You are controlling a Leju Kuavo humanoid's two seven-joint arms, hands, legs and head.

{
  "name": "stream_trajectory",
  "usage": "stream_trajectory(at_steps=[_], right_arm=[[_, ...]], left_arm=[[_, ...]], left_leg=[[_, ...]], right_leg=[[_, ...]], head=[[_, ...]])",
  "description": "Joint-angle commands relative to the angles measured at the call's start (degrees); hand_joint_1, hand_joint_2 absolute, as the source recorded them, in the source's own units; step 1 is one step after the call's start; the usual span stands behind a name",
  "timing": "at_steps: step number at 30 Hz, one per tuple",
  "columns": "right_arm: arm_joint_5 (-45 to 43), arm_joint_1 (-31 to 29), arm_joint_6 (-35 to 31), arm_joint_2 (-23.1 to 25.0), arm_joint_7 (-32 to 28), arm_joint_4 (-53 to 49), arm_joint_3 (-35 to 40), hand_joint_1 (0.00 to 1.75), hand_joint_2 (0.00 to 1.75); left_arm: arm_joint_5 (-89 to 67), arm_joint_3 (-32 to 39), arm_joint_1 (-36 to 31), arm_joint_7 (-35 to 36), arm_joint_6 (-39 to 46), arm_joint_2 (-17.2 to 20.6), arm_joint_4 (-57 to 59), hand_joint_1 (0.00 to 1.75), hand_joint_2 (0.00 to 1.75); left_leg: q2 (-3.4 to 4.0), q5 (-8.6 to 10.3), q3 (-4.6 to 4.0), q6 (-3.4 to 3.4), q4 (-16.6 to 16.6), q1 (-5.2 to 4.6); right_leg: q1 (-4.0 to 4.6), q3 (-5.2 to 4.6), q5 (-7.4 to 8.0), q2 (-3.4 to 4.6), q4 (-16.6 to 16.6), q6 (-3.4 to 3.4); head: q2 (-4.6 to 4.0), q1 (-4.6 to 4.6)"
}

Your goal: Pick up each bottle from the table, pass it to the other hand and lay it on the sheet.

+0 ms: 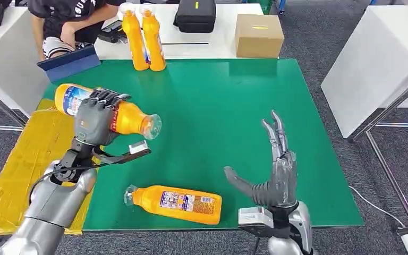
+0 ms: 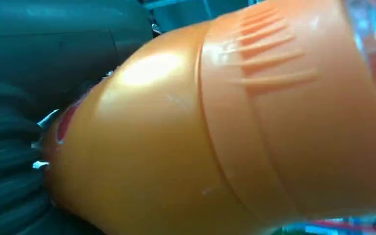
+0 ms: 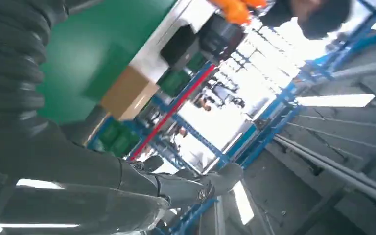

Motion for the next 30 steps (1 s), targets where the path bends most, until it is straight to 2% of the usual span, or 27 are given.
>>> stream_trajectory(at_steps=[1, 5, 8, 12, 18, 30], right_arm=[[13.6, 1.0, 4.5, -5.0, 7.8, -2.9, -4.3, 0.00, 1.75], [19.0, 2.1, 6.4, -4.0, 10.8, -5.3, -5.3, 0.00, 1.75], [19.0, 2.9, 6.4, -3.9, 11.2, -5.7, -5.7, 0.00, 1.75], [16.3, 3.8, 5.7, -6.3, 9.9, -4.4, -6.5, 0.00, 1.75], [16.2, 3.8, 5.7, -6.3, 9.7, -4.2, -6.5, 0.00, 1.75], [15.5, 1.2, 7.8, -4.4, 9.6, -2.1, -6.2, 0.00, 1.75]], left_arm=[[-1.8, -5.7, -9.6, 1.6, -3.2, 1.6, 18.6, 1.75, 1.75], [-0.4, -4.9, -12.7, 1.2, -5.6, 1.6, 23.0, 1.75, 1.75], [0.0, -4.7, -14.0, 1.8, -6.9, 1.4, 25.6, 1.75, 1.75], [-0.9, -3.8, -15.0, 4.0, -7.8, 1.5, 28.6, 1.75, 1.75], [-0.9, -3.8, -15.0, 4.0, -7.7, 1.6, 28.6, 1.75, 1.75], [-0.5, 0.3, -15.1, 5.5, -16.0, 4.6, 31.3, 1.75, 1.75]], left_leg=[[-0.20, -0.09, 0.22, -0.16, 0.0, 0.03], [-0.13, -0.07, 0.02, -0.15, 0.1, 0.08], [-0.14, -0.07, 0.05, -0.16, 0.1, 0.08], [-0.11, -0.05, 0.04, -0.12, 0.0, 0.10], [-0.02, -0.06, 0.00, -0.12, 0.0, 0.09], [0.07, -0.04, -0.03, -0.12, 0.0, 0.10]], right_leg=[[0.03, 0.30, -0.15, -0.25, 0.0, -0.04], [0.05, 0.17, -0.11, -0.19, 0.1, -0.05], [0.05, 0.19, -0.13, -0.19, 0.1, -0.06], [0.05, 0.21, -0.09, -0.15, 0.0, -0.03], [0.04, 0.18, -0.08, -0.07, 0.0, -0.03], [0.05, 0.18, -0.04, 0.03, 0.0, -0.05]], head=[[0.00, 0.00], [0.00, 0.02], [0.00, 0.00], [0.00, 0.00], [0.00, 0.02], [0.00, 0.00]])
